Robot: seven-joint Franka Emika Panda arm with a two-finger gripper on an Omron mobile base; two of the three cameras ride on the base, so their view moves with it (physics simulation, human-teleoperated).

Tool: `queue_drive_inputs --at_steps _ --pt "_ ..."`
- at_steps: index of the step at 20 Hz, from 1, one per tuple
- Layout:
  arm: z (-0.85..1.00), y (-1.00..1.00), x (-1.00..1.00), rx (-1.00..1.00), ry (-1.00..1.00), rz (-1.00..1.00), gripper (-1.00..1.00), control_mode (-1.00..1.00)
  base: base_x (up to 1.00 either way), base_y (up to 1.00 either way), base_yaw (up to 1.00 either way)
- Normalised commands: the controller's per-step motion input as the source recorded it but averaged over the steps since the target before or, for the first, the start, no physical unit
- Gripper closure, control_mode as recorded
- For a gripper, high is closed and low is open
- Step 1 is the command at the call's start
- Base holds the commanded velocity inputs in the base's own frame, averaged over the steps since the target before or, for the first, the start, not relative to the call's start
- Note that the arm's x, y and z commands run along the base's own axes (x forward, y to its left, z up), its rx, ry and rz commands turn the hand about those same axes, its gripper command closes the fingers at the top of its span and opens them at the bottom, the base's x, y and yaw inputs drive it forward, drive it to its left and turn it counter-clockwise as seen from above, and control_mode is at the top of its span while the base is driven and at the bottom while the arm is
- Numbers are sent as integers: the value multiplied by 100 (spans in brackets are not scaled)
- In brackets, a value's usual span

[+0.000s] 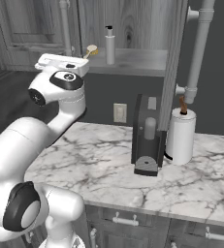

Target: Pick up the soap dispenser and dish brush from the sink, and place them back in the cabinet, and close the cabinet doors.

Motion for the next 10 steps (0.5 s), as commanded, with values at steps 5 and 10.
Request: queue_drive_inputs --at_steps 5,10 --pt "0 0 25 0 0 10 -100 -100 0 0 0" --pt "0 0 -4 0 0 5 -100 -100 0 0 0"
